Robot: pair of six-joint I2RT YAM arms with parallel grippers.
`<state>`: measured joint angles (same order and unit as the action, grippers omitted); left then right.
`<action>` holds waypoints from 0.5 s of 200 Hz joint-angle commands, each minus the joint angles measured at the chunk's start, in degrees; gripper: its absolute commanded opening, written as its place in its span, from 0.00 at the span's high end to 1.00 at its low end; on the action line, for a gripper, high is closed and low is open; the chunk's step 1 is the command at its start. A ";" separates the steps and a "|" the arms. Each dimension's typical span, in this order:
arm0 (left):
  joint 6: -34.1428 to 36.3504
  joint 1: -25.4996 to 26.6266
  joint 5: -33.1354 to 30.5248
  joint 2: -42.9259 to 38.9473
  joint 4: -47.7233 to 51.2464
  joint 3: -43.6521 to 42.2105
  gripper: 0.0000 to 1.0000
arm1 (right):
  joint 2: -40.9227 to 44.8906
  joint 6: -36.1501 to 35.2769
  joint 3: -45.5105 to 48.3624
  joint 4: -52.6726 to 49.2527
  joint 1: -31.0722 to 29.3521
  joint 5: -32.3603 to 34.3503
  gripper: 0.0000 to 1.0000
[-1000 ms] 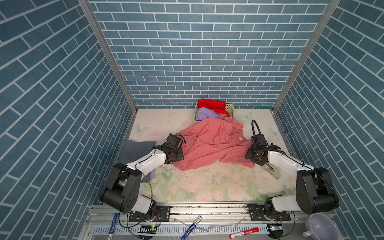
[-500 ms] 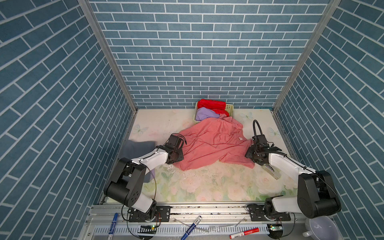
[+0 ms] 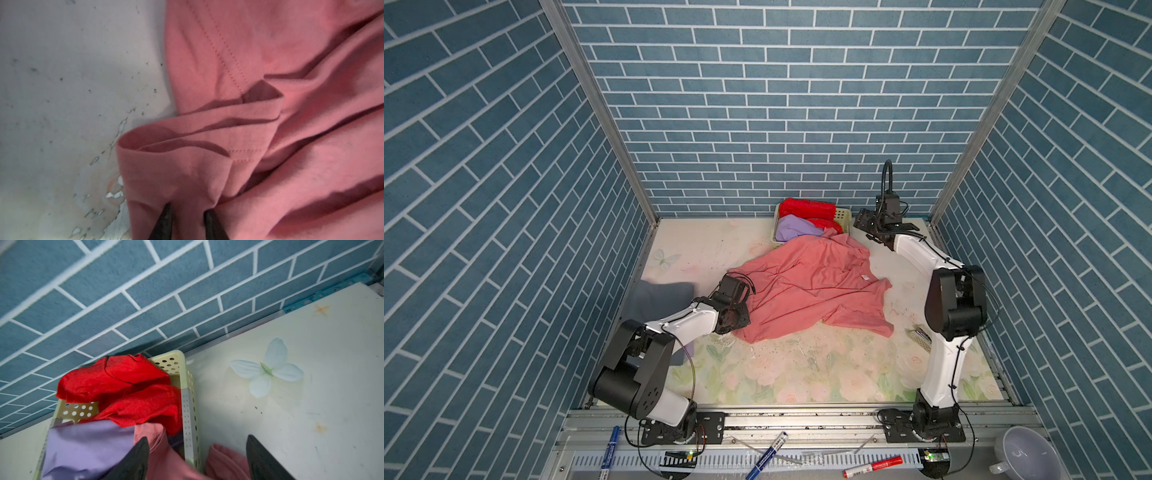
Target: Fold and stack the t-shirts
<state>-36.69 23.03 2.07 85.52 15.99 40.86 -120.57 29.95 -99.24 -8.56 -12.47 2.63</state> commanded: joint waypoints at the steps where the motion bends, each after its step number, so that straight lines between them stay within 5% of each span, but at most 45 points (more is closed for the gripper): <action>1: -0.69 0.31 0.16 -1.21 1.41 -0.66 0.72 | -4.05 -3.24 -4.96 -2.19 0.18 -3.36 0.28; 60: -0.58 0.24 0.47 0.48 1.16 0.31 0.71 | -10.21 -5.70 -6.39 -1.26 0.13 -7.29 0.34; 100: -0.66 0.27 0.75 1.39 0.89 0.80 0.72 | -12.07 -4.00 -7.48 -4.18 0.24 -5.89 0.57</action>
<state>-36.93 23.18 2.63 86.04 15.88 40.91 -131.52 26.30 -103.46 -9.72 -12.32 -4.97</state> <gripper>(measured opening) 0.285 0.508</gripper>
